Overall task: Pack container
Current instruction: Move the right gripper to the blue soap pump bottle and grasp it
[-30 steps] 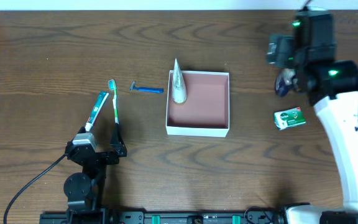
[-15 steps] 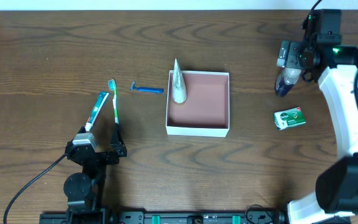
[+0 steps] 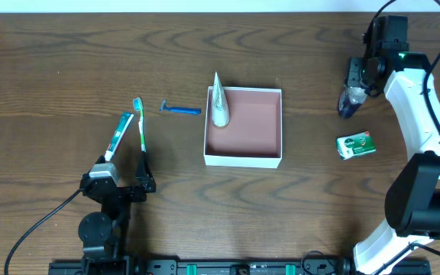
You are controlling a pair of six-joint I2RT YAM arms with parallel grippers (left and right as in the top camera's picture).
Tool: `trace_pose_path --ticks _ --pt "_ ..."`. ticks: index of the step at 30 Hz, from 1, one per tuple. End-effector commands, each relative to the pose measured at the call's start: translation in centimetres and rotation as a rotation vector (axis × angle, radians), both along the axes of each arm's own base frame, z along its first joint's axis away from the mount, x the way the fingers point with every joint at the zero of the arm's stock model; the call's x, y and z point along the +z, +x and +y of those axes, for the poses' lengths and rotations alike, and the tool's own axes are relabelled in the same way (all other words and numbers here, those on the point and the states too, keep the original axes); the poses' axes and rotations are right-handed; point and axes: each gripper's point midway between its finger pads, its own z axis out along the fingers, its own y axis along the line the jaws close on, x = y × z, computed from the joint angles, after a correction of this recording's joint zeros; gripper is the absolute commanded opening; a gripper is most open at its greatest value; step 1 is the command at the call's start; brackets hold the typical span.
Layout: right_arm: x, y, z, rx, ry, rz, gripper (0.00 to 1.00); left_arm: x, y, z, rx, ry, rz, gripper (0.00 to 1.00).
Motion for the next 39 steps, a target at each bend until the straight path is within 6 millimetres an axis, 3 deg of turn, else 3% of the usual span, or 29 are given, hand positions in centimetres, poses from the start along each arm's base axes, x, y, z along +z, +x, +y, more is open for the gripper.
trace_pose_path --ticks 1,5,10,18,25,30,36,39 --pt "0.0 0.1 -0.1 0.001 0.012 -0.004 0.49 -1.7 0.0 0.2 0.006 0.0 0.04 0.98" --pt "-0.1 0.0 0.0 0.003 0.016 0.002 0.31 -1.7 0.0 0.2 0.006 0.0 0.04 0.98" --pt "-0.1 -0.1 0.0 0.003 0.016 0.006 0.15 -1.7 0.0 0.2 0.006 0.0 0.04 0.98" --pt "0.6 -0.2 0.6 0.021 0.049 -0.007 0.08 -1.6 0.0 0.2 0.006 0.0 0.039 0.98" --pt "5.8 -0.5 1.6 0.047 0.065 -0.131 0.08 -1.7 0.0 0.2 0.006 0.0 0.04 0.98" --pt "11.4 -1.6 5.3 0.158 0.157 -0.267 0.05 -1.7 0.0 0.2 0.006 0.0 0.04 0.98" --pt "18.5 -4.1 12.5 0.381 0.279 -0.443 0.05 -1.7 0.0 0.2 0.006 -0.001 0.04 0.98" --pt "20.3 -5.5 16.3 0.481 0.3 -0.484 0.06 -1.7 0.0 0.2 0.006 0.0 0.04 0.98"
